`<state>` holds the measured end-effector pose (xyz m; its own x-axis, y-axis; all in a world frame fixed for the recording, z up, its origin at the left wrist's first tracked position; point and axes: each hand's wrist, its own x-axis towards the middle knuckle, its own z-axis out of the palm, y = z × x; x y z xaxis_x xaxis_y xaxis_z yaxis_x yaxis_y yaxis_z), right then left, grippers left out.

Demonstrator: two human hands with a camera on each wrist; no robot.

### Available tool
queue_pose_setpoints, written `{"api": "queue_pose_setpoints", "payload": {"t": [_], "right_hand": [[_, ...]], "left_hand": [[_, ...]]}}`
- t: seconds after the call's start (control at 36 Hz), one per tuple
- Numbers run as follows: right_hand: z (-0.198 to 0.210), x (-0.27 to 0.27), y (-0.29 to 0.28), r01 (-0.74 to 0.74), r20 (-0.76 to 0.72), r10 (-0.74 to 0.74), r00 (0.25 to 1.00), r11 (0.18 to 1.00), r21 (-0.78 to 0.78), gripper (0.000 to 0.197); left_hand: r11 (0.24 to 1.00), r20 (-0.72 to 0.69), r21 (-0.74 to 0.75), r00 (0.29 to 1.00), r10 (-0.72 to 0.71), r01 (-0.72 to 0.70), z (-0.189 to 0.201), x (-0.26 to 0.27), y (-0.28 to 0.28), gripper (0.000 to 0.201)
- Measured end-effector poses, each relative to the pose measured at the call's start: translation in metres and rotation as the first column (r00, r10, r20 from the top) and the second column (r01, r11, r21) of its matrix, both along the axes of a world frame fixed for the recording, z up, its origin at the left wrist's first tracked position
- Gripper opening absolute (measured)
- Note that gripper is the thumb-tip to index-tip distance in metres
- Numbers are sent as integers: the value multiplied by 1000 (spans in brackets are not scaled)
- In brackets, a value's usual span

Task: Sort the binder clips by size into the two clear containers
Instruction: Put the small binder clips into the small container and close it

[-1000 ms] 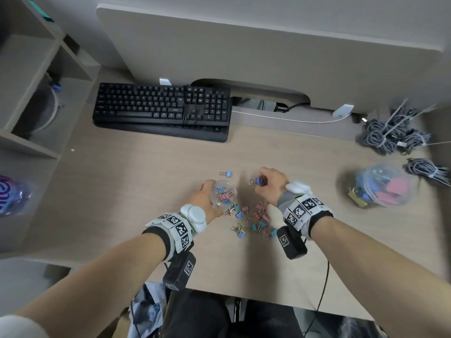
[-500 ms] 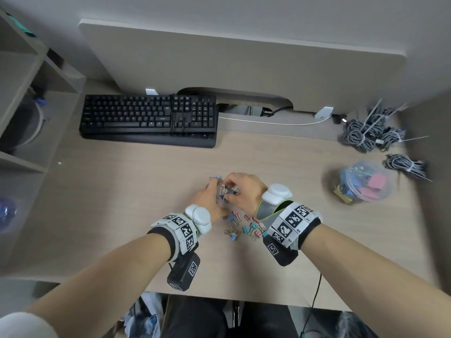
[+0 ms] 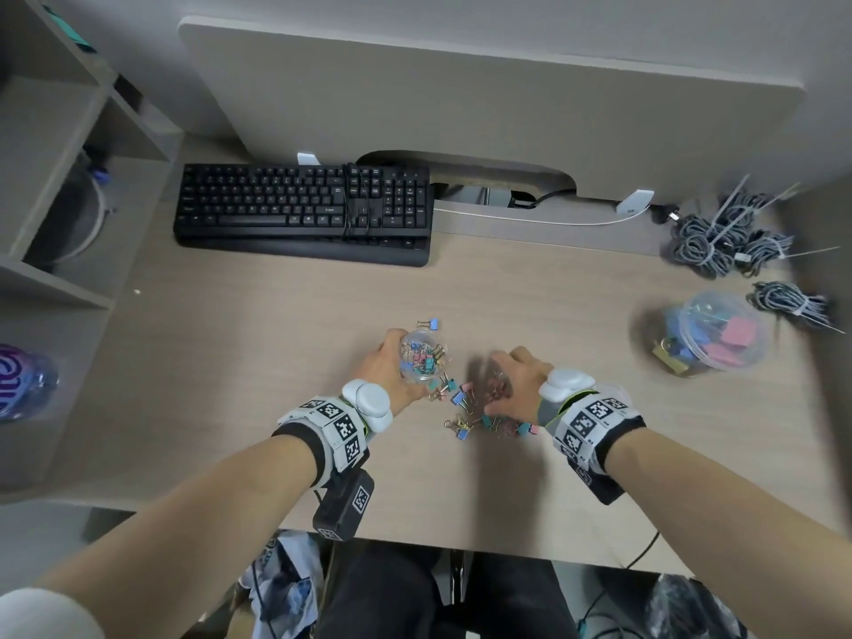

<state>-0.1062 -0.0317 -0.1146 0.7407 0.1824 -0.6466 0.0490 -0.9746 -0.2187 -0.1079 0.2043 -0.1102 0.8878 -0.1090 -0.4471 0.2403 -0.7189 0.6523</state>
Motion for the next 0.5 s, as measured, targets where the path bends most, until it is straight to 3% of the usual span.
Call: {"api": "queue_pose_setpoints", "payload": {"t": [0.14, 0.28, 0.5], "right_hand": [[-23, -22, 9, -113, 17, 116, 993, 988, -100, 81], [-36, -26, 25, -4, 68, 10, 998, 996, -86, 48], [-45, -10, 27, 40, 52, -35, 998, 995, -94, 43]], "left_hand": [[1000, -18, 22, 1000, -6, 7, -4, -4, 8, 75], [999, -40, 38, 999, -14, 16, -4, -9, 13, 76], [998, -50, 54, 999, -12, 14, -5, -13, 20, 74]]}}
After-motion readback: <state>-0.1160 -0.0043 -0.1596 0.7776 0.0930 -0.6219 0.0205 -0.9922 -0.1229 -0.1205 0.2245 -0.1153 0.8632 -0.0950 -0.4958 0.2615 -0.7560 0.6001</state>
